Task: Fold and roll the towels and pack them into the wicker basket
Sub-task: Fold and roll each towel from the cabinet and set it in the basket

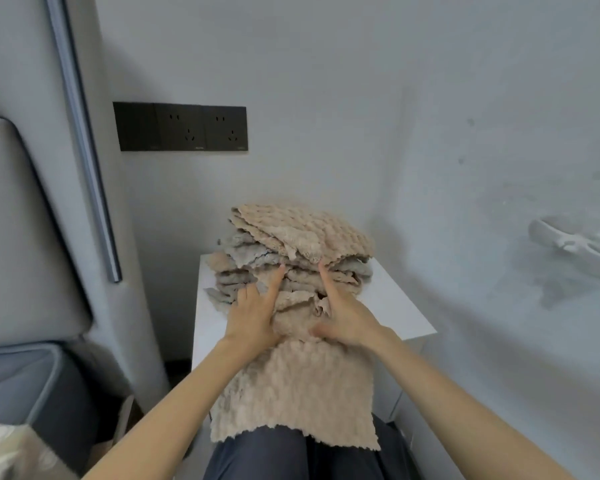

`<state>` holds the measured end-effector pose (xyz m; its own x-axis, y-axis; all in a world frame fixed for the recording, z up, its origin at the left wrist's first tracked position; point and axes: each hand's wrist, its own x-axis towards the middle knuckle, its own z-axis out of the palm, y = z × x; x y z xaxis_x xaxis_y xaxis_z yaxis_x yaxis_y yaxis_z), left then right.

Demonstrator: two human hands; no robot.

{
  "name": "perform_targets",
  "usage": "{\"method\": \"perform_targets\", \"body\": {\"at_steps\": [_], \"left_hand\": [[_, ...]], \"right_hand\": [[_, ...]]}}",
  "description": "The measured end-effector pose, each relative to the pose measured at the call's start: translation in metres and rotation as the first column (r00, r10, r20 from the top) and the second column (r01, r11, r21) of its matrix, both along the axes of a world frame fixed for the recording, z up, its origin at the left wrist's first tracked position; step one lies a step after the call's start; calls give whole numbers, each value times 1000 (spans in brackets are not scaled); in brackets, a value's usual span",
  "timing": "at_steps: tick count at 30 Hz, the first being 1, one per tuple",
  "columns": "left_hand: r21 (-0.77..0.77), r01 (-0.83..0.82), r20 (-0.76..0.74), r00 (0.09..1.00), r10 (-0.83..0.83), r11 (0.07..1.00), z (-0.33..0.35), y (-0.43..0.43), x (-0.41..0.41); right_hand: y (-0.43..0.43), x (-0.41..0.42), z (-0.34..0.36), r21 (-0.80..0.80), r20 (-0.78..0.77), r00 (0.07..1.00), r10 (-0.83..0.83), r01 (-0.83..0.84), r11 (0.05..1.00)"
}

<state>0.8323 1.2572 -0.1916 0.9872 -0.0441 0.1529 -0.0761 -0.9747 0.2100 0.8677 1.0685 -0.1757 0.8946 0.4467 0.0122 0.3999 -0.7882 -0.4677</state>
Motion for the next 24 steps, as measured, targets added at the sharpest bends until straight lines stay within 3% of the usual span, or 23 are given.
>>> {"method": "perform_targets", "body": {"at_steps": [4,8,17,24], "left_hand": [[74,-47,84,996,41,996,-22,8,34],[79,-88,102,992,80,993,-25,17,74],[25,-110,-37,993,111,994,-12,37,133],[-174,37,56,998,-27,984,-13,47,88]], "right_hand": [[12,24,-29,-13,246,969,-38,42,999],[27,62,-43,1,336,938,-83,87,996],[52,122,-36,-47,177,978,-106,116,992],[36,90,-6,98,-16,1000,-13,15,995]]}}
